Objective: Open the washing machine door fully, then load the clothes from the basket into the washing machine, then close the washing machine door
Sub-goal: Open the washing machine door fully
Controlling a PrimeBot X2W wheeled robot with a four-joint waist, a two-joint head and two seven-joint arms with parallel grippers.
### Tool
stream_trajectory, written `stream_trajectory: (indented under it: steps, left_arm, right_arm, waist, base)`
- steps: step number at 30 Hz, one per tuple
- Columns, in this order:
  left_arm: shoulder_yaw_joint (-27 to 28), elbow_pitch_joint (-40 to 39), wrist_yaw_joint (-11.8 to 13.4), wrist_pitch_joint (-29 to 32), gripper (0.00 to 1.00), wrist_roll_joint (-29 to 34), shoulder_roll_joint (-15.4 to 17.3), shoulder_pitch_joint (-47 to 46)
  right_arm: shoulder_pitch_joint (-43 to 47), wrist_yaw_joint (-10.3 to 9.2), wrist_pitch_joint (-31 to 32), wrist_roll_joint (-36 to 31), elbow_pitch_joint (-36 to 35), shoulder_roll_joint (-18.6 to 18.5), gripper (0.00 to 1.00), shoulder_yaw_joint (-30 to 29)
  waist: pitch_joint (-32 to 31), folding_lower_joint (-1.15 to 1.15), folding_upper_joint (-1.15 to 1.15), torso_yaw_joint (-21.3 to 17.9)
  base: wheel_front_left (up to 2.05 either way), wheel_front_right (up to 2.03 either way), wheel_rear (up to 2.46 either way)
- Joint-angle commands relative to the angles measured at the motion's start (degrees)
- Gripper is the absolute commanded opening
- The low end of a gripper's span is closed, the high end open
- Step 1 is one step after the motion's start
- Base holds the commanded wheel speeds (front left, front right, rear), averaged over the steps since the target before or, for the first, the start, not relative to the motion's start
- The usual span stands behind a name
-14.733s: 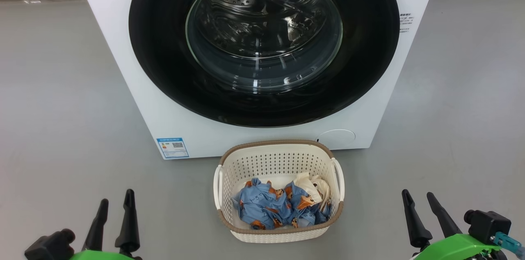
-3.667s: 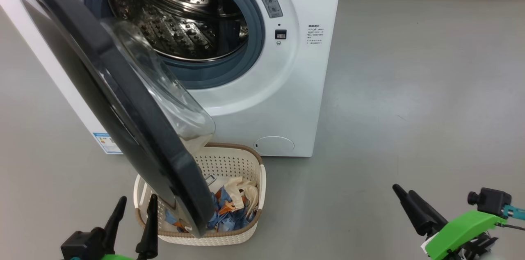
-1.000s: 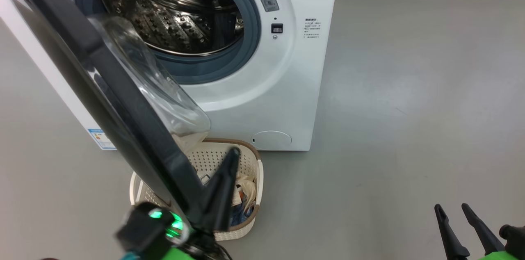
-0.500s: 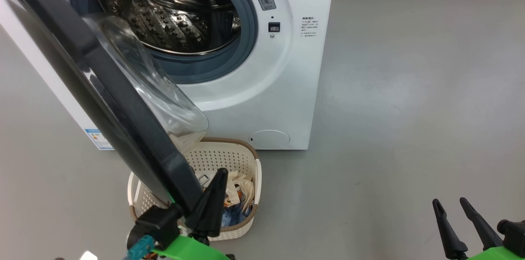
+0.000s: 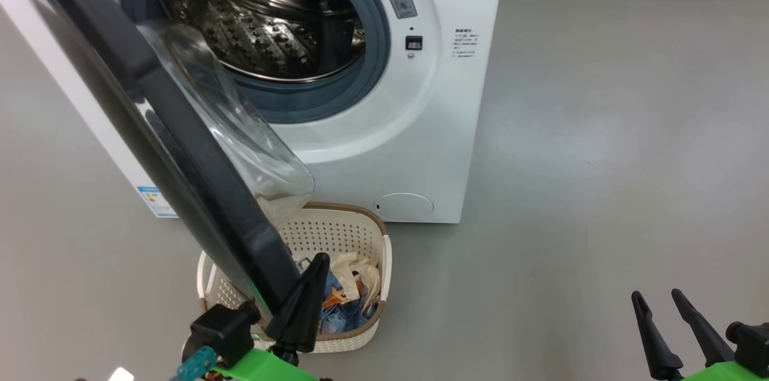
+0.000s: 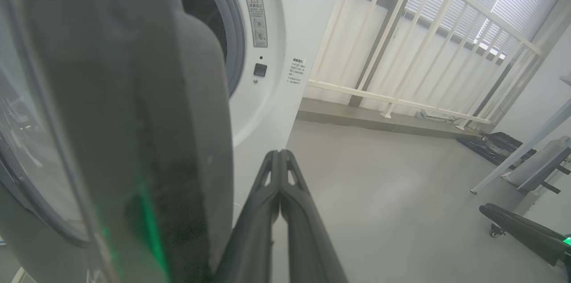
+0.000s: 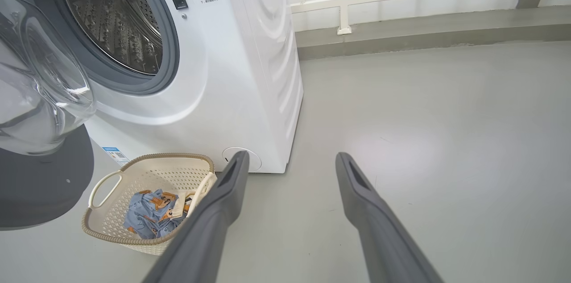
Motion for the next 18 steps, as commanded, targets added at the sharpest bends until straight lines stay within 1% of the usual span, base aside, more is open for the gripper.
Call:
stream_trajectory:
  steps: [1, 9, 18]
  left_arm:
    - [2.7, -0.7, 0.3, -0.6, 0.0, -0.3, 0.9, -1.4]
    - [3.0, -0.4, 0.4, -0.7, 0.0, -0.1, 1.0, -1.2]
    - [4.2, -1.4, 1.1, -0.8, 0.0, 0.0, 2.0, 0.0]
  right_arm:
    - [-1.0, 0.17, -0.7, -0.5, -1.6, -1.3, 1.0, 1.0]
    - [-1.0, 0.17, -0.7, -0.5, -2.0, -1.4, 1.0, 0.8]
    - [-1.5, 0.17, -0.7, -0.6, -2.2, -1.5, 1.0, 1.0]
  waist:
    - [0.0, 0.0, 0.0, 0.6]
    - [0.3, 0.0, 0.0, 2.8]
    - [1.2, 0.0, 0.0, 6.8]
  base:
    - [0.0, 0.0, 0.0]
    - [0.0, 0.0, 0.0]
    - [0.0, 0.0, 0.0]
